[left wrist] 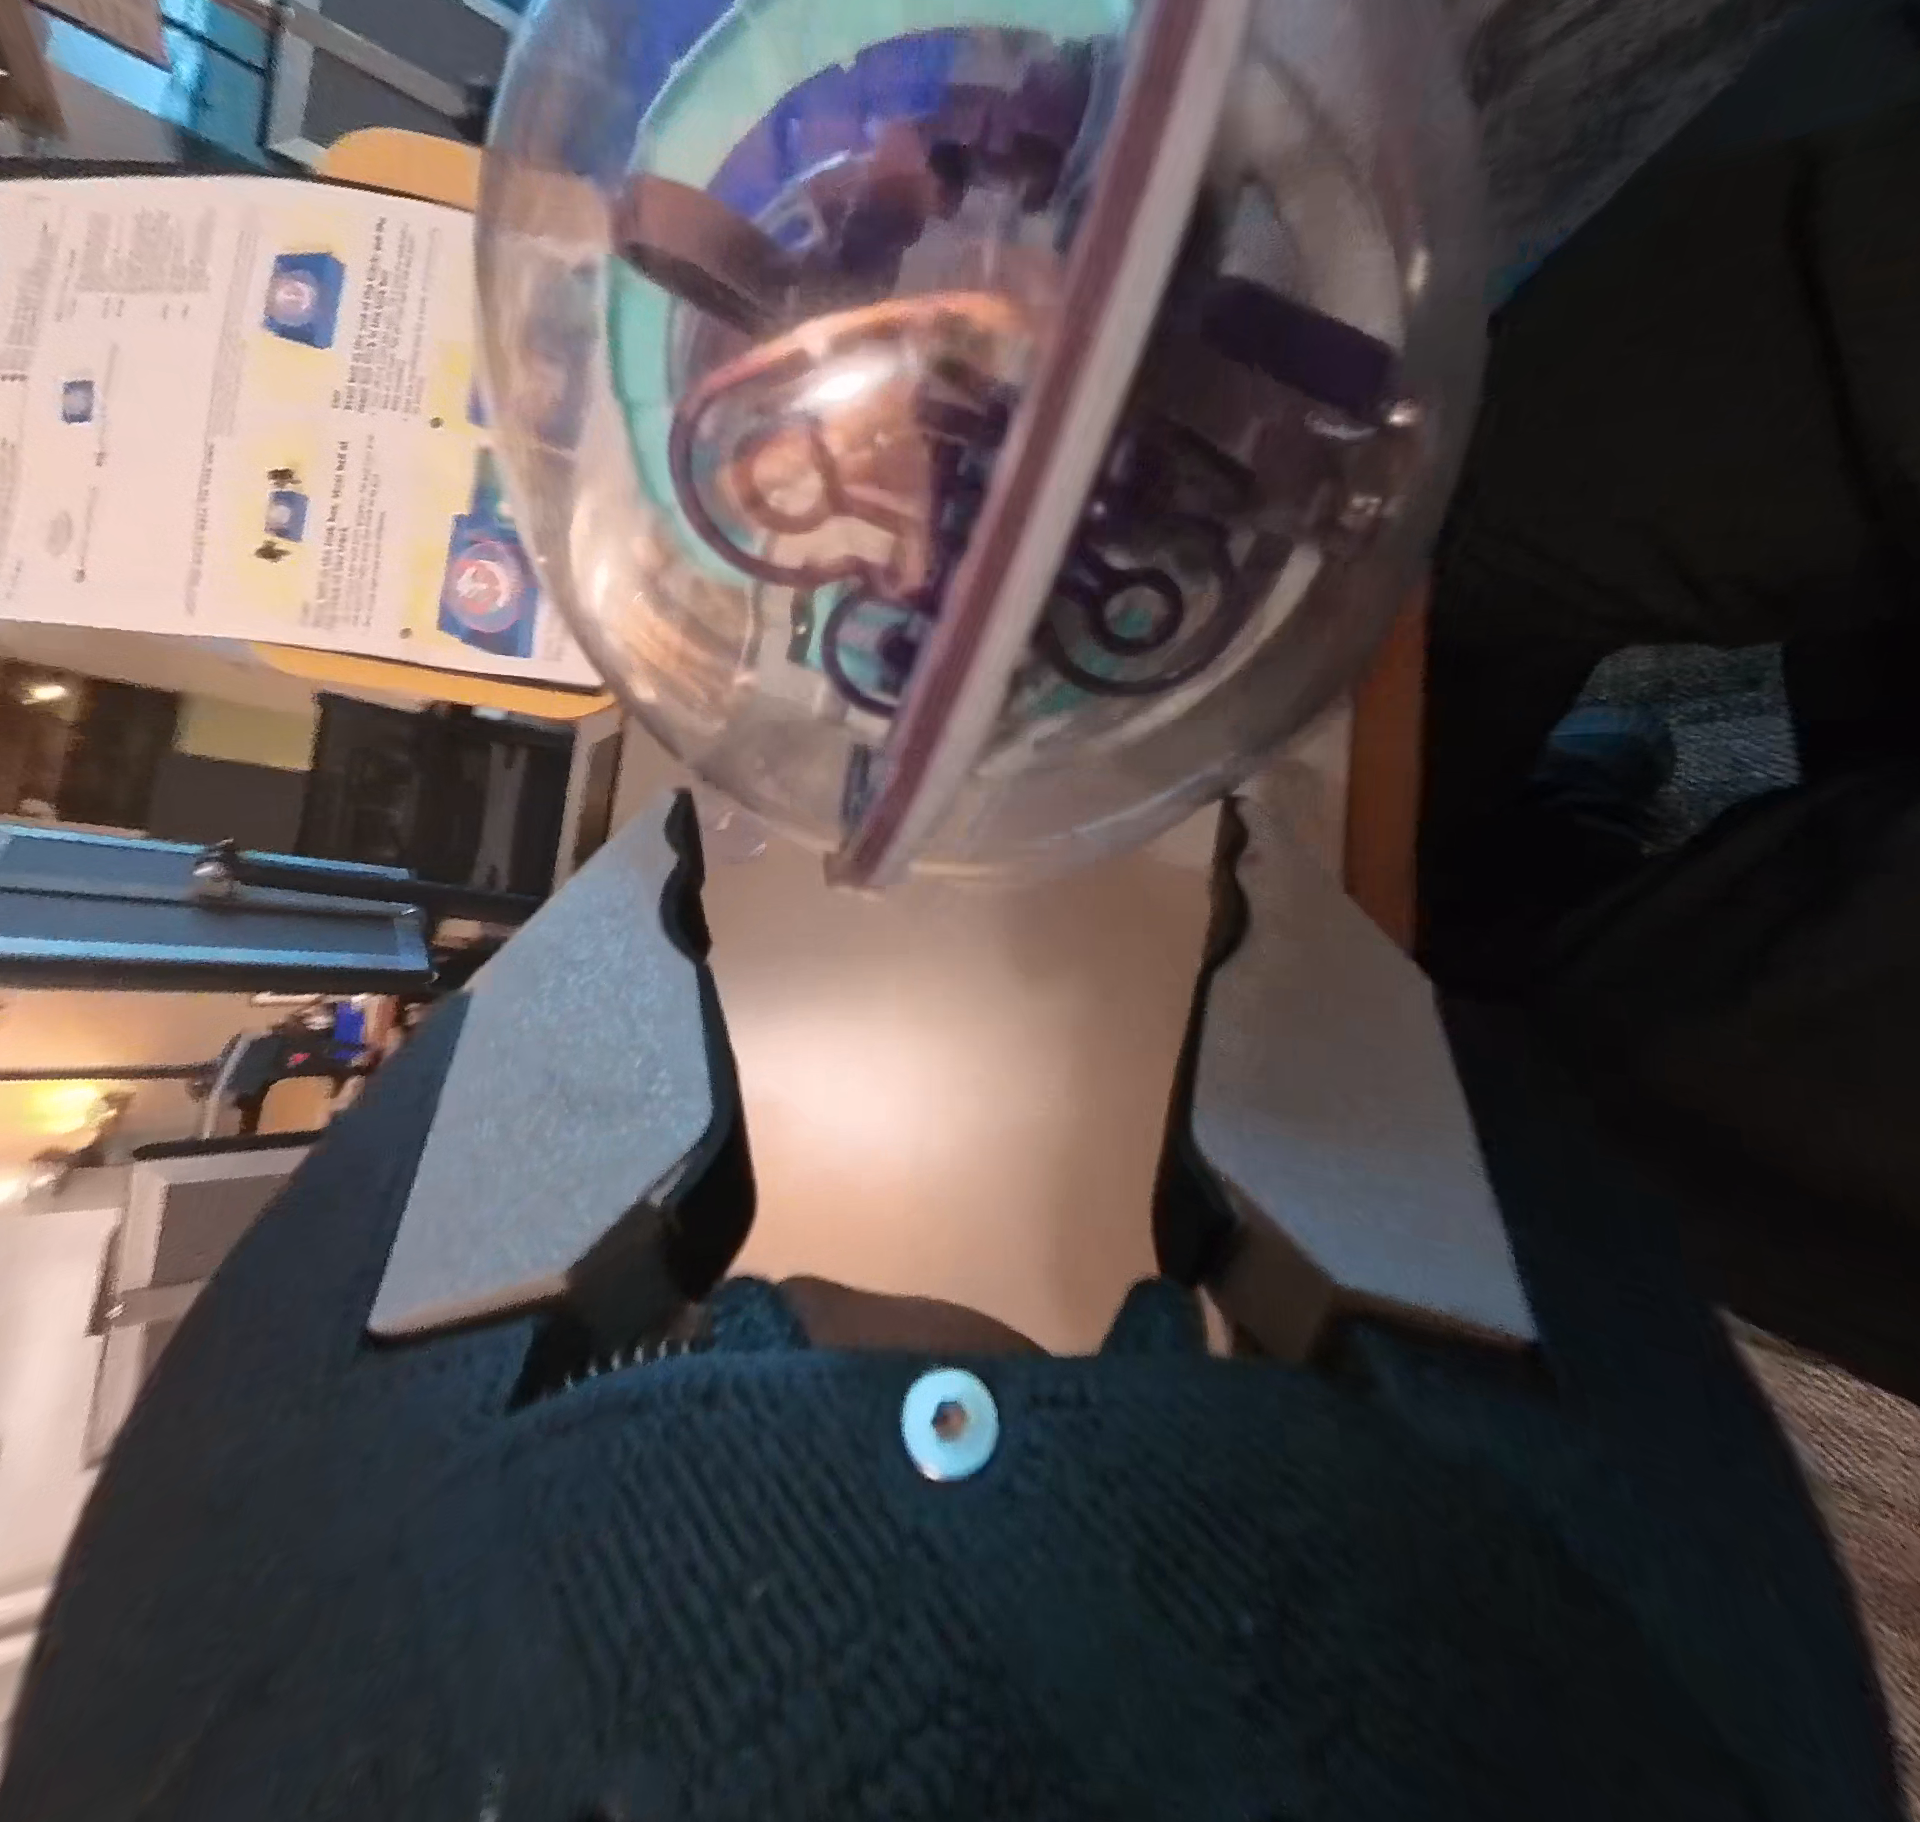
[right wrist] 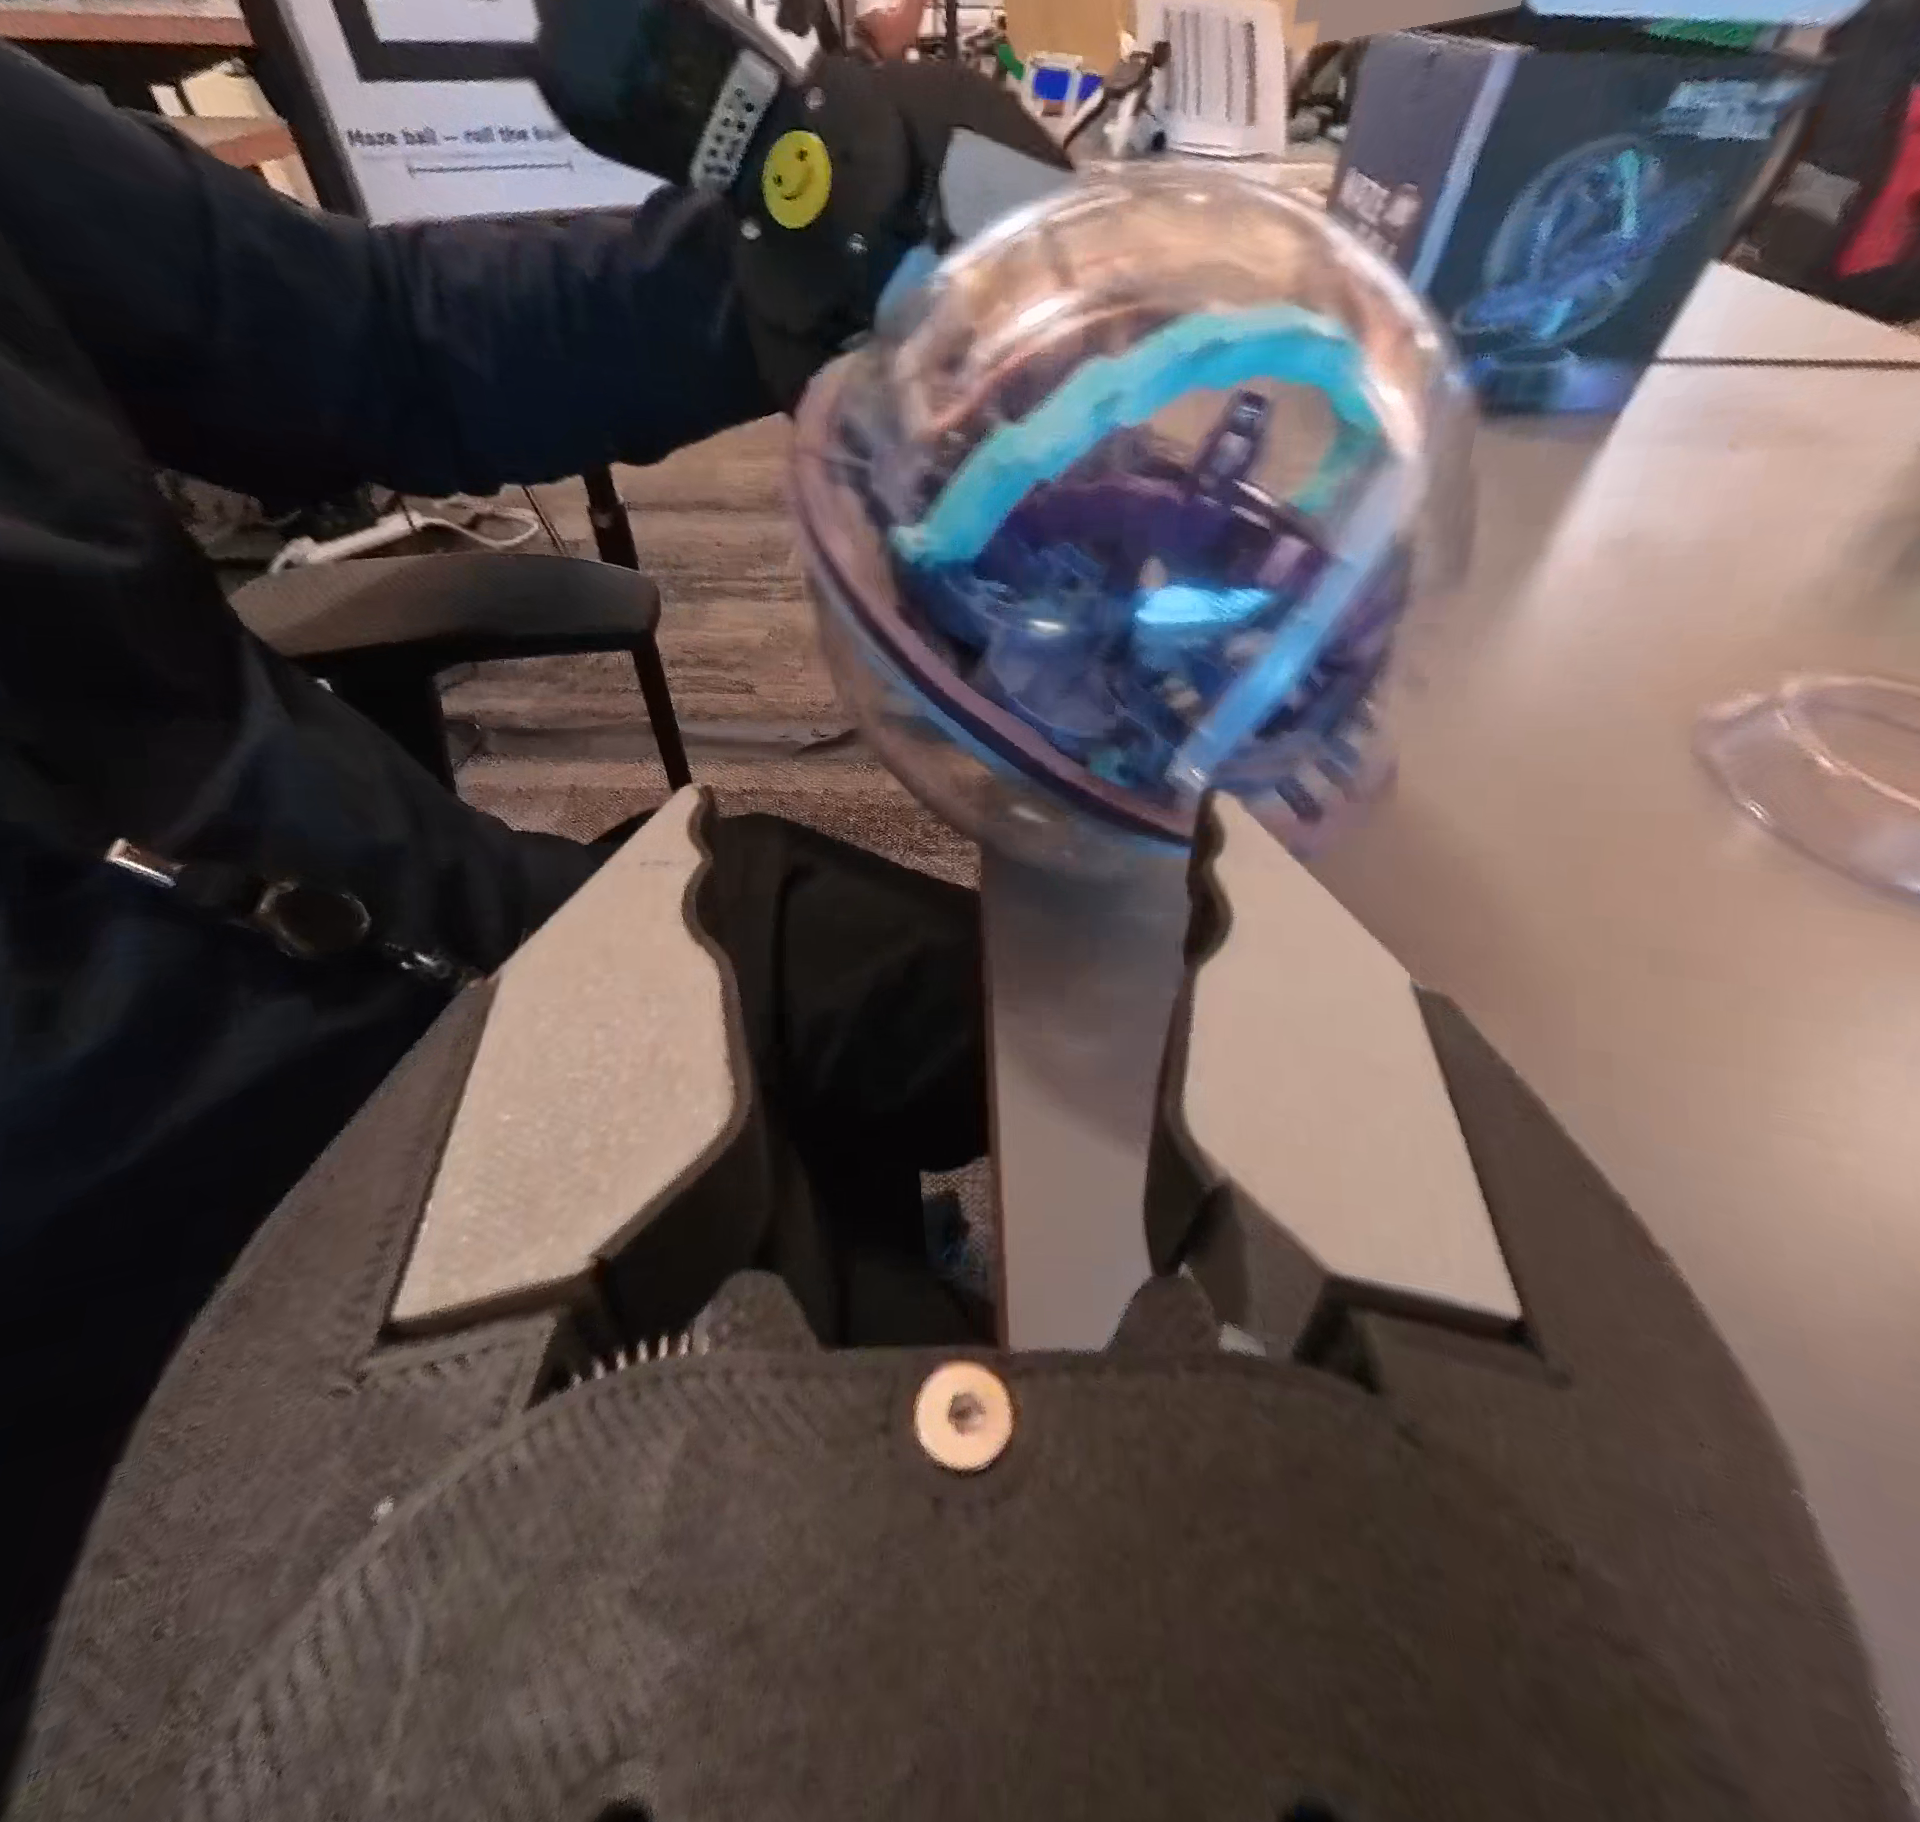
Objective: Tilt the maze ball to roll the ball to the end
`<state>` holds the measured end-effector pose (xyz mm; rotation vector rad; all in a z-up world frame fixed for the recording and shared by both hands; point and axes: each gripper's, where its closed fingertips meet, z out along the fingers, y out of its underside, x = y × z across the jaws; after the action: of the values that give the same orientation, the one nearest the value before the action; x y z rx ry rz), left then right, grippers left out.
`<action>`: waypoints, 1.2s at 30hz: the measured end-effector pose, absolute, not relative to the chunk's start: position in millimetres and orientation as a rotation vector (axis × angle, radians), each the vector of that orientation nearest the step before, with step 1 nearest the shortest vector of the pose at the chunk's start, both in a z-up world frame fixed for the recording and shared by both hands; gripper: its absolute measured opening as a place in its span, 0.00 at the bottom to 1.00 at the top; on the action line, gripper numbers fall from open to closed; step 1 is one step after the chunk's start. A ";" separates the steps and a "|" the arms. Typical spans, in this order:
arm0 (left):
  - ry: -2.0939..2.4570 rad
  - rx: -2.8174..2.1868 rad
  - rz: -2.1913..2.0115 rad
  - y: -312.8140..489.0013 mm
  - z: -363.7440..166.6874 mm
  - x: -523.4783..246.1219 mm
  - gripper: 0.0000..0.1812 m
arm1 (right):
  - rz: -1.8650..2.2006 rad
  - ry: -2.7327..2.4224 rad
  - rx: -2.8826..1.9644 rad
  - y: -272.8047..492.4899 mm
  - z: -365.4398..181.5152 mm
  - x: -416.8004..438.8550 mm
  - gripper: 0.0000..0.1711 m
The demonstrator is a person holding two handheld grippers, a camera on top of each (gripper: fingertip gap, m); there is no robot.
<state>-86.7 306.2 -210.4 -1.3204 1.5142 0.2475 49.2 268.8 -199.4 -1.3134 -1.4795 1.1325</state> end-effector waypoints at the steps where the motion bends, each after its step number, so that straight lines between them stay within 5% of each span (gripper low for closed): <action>1: 1.486 -1.315 0.282 310.4 -208.9 -90.3 0.50 | 1.101 -1.485 -1.304 264.2 -202.0 44.3 0.52; 4: 1.395 -1.375 0.280 314.5 -212.3 -101.8 0.50 | 0.981 -1.523 -1.248 248.7 -208.5 35.4 0.55; 9: 1.265 -1.432 -0.100 288.0 -212.2 -103.3 0.49 | 0.889 -1.520 -1.238 253.4 -200.8 48.3 0.47; 12: 1.161 -1.514 -0.405 275.3 -206.8 -103.6 0.60 | 1.127 -1.283 -1.483 298.5 -196.6 58.1 0.68; 16: 1.113 -1.488 -0.624 271.3 -192.9 -87.1 0.51 | 1.537 -1.204 -1.570 301.8 -195.9 41.2 0.63; 21: 1.124 -1.536 -0.565 283.8 -206.5 -72.1 0.47 | 1.381 -1.233 -1.577 308.9 -198.0 17.1 0.67; 36: 1.213 -1.634 -0.590 265.9 -245.4 -57.7 0.54 | 1.201 -1.363 -1.549 312.2 -173.7 17.1 0.69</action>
<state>-57.7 265.9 -245.4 -1.6336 1.2127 -0.5902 17.1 312.2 -173.7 -1.5491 -1.3635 1.2014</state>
